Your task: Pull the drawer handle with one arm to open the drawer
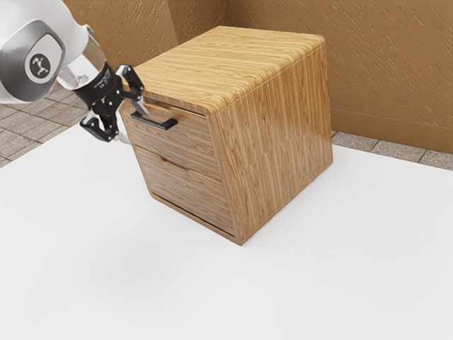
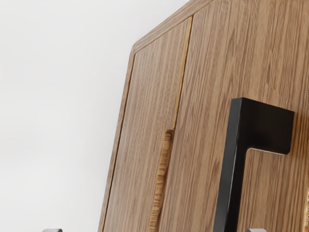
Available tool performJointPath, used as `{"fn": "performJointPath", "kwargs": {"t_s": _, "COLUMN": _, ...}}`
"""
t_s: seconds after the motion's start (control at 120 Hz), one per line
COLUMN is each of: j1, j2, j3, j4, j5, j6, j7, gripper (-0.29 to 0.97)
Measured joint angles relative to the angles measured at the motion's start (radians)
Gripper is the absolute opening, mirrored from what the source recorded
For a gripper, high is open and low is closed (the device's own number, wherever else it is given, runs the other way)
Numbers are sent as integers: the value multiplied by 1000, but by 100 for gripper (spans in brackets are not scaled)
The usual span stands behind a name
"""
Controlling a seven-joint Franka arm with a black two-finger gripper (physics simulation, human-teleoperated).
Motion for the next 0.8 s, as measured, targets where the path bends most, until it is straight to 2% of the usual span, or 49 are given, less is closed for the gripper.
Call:
{"fn": "performJointPath", "kwargs": {"t_s": 0.65, "j1": -1, "j2": 52, "j3": 5, "j4": 48, "j5": 0, "j6": 2, "j7": 21, "gripper": 52}}
{"fn": "performJointPath", "kwargs": {"t_s": 0.8, "j1": -2, "j2": 56, "j3": 5, "j4": 46, "j5": 0, "j6": 2, "j7": 23, "gripper": 42}}
